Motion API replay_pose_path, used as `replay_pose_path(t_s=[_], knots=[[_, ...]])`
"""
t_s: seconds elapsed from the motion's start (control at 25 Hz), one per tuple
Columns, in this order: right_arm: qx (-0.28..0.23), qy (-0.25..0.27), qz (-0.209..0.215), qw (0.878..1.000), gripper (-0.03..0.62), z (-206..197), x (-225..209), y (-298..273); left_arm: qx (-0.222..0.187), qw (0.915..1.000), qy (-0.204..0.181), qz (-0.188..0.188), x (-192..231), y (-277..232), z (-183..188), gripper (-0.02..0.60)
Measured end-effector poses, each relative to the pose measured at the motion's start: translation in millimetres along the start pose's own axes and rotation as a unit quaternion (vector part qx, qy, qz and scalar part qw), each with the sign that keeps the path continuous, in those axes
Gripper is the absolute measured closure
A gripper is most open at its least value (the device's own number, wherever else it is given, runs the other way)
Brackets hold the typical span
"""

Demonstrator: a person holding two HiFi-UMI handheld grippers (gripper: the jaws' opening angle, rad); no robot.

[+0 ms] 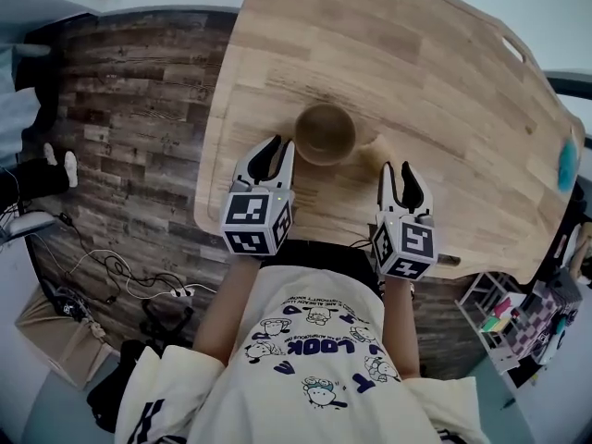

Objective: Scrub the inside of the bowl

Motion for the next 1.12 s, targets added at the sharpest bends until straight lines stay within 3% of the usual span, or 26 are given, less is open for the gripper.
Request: replay_pose_path(t_s=[0.2, 0.44, 0.6, 0.84, 0.92, 1.12], knots=[[0.004, 0.004, 0.003, 1.0, 0.479, -4, -7, -1, 0.026, 0.9996, 0.014, -0.002, -1, -12, -1, 0.473], [0.01, 0.006, 0.01, 1.0, 0.477, -7, -15, -3, 0.027, 0.9992, 0.03, -0.004, -4, -17, 4, 0.472], [0.012, 0.009, 0.015, 1.0, 0.477, -9, -17, -5, 0.015, 0.9979, 0.061, -0.015, -8, -13, 10, 0.472], [0.017, 0.027, 0.027, 0.999, 0.471, -14, -18, -9, 0.058, 0.997, 0.047, -0.021, -12, -31, 1, 0.472], [0.016, 0.038, 0.039, 0.998, 0.456, -15, -17, -11, 0.062, 0.9969, 0.045, -0.016, -11, -34, 0, 0.516], [0.015, 0.069, 0.07, 0.995, 0.447, -12, -9, -14, 0.058, 0.9977, 0.036, -0.006, -9, -35, 3, 0.541]])
Point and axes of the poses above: the fingertips, and each gripper's own axes: y backward along the fingers, x to its left, z out of its top, the point moved 1 cm from there along y, backward along the fingers, and after that the axes turned 12 degrees about x, right-handed, at the moved point
